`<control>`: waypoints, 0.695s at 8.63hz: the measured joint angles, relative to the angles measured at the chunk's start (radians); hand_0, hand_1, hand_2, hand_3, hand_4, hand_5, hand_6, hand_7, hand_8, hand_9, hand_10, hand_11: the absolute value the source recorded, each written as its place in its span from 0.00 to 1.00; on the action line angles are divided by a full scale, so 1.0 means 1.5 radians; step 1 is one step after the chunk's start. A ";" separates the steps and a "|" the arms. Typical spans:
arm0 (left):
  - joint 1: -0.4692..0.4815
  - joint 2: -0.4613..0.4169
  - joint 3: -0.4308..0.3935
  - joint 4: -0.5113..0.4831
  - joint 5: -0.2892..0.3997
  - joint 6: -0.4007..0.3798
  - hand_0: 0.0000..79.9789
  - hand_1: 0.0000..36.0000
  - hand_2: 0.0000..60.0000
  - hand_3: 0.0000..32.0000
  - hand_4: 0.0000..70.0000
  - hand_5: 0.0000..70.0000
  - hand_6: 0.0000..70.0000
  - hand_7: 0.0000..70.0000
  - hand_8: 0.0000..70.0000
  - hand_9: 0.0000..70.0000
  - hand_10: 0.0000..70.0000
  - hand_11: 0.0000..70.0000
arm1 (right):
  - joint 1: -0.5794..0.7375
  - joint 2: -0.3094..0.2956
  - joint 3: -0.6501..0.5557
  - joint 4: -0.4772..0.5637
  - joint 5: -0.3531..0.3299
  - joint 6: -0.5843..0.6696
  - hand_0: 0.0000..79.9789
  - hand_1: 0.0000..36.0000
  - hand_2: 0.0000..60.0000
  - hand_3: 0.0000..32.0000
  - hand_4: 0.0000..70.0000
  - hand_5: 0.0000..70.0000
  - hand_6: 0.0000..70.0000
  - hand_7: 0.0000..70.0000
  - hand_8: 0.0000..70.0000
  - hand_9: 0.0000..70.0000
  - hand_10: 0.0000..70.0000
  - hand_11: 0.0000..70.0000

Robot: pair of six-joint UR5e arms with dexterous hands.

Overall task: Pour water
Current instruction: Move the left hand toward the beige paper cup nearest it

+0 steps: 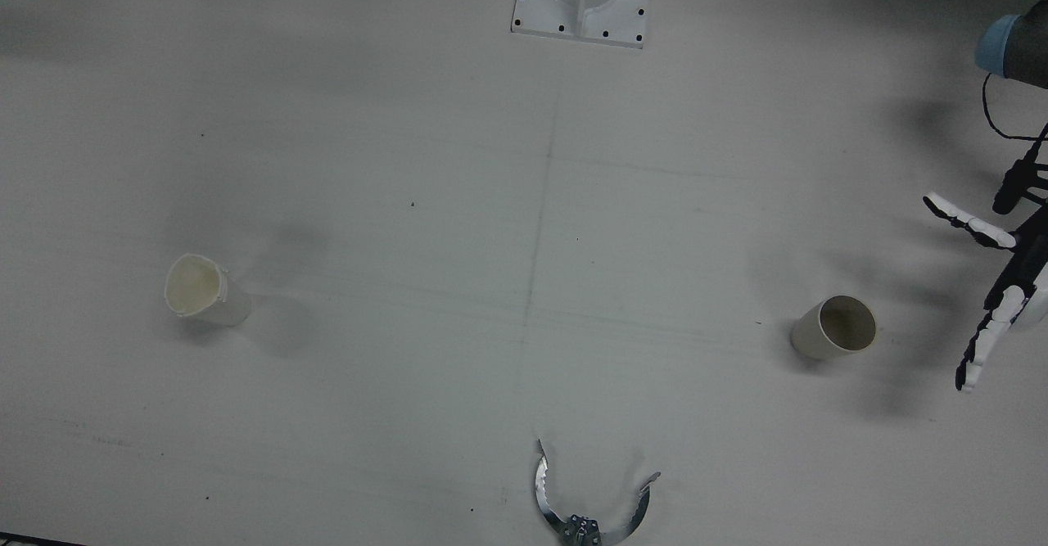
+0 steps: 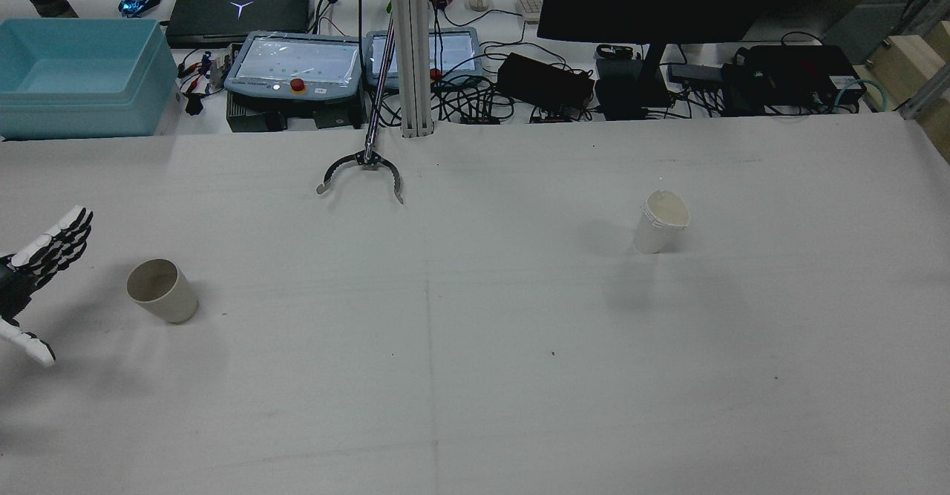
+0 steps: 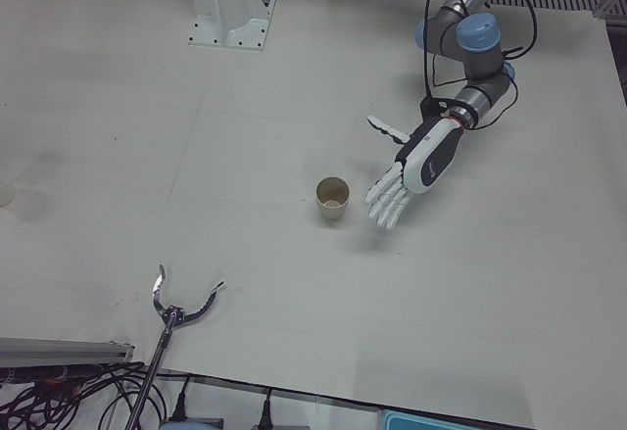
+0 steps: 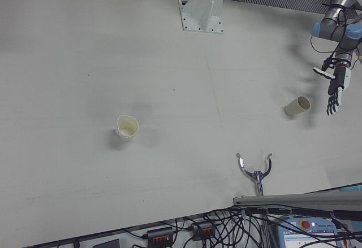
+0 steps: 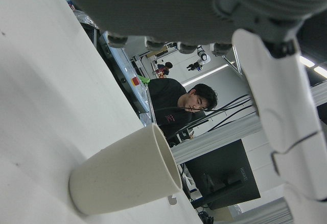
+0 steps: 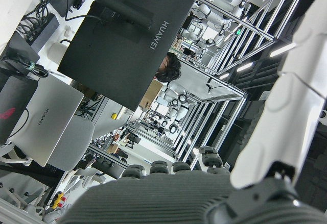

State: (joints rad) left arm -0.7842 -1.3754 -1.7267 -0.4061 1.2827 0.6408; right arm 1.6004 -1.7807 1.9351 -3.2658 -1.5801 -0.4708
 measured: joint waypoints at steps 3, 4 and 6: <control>0.029 -0.061 0.072 0.056 -0.024 -0.102 0.65 0.32 0.00 0.51 0.04 0.00 0.00 0.02 0.00 0.00 0.00 0.03 | -0.001 0.004 -0.005 0.000 0.000 0.000 0.61 0.40 0.00 0.00 0.00 0.07 0.00 0.00 0.01 0.04 0.00 0.02; 0.030 -0.080 0.104 0.062 -0.029 -0.129 0.65 0.31 0.00 0.51 0.04 0.00 0.00 0.02 0.00 0.00 0.00 0.03 | -0.001 0.004 -0.007 0.000 0.000 0.000 0.61 0.40 0.00 0.00 0.00 0.07 0.00 0.00 0.01 0.04 0.00 0.03; 0.031 -0.116 0.137 0.070 -0.046 -0.140 0.67 0.33 0.00 0.54 0.05 0.00 0.00 0.02 0.00 0.00 0.00 0.03 | -0.001 0.005 -0.008 0.000 0.000 0.000 0.61 0.40 0.00 0.00 0.00 0.07 0.00 0.00 0.01 0.04 0.00 0.03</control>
State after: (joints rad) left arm -0.7375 -1.5493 -1.5219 -0.3005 1.2138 0.4308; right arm 1.5988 -1.7734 1.9229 -3.2658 -1.5800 -0.4709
